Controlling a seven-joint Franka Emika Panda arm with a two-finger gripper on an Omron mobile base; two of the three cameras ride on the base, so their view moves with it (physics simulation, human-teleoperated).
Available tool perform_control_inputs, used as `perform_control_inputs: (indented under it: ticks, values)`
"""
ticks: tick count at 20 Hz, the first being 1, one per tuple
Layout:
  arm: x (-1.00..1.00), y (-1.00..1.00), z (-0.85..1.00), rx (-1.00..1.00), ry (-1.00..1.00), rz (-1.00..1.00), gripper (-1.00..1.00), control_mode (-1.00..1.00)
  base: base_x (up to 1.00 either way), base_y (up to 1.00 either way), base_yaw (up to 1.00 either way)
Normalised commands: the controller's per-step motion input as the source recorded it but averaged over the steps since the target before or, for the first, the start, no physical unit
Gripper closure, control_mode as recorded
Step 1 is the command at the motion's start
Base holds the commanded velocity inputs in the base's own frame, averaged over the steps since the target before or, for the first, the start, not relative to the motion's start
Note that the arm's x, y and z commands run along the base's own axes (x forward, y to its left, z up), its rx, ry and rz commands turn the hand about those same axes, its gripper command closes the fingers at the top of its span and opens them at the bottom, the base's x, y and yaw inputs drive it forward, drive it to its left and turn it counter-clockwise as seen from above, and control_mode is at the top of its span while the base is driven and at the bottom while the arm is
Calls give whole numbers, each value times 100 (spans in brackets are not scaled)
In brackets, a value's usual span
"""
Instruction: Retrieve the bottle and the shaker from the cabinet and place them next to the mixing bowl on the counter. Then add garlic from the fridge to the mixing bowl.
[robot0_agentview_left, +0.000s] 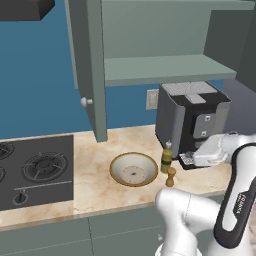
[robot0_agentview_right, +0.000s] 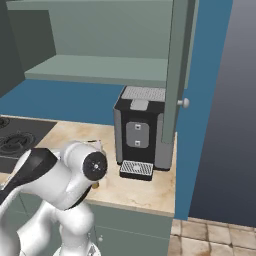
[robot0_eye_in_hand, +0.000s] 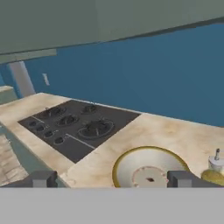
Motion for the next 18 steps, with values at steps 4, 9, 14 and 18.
perform_control_inputs:
  ticks: [4,9,14,18]
  values:
    - [-9,2,68,-11,31,-11,-100,-100,0,0,0]
    - [-33,64,17,-21,21,-12,-100,-100,0,0,0]
    - [-13,46,0,-22,11,-30,-100,-100,0,0,0]
    - [-14,21,34,-4,-4,-32,-100,-100,0,0,0]
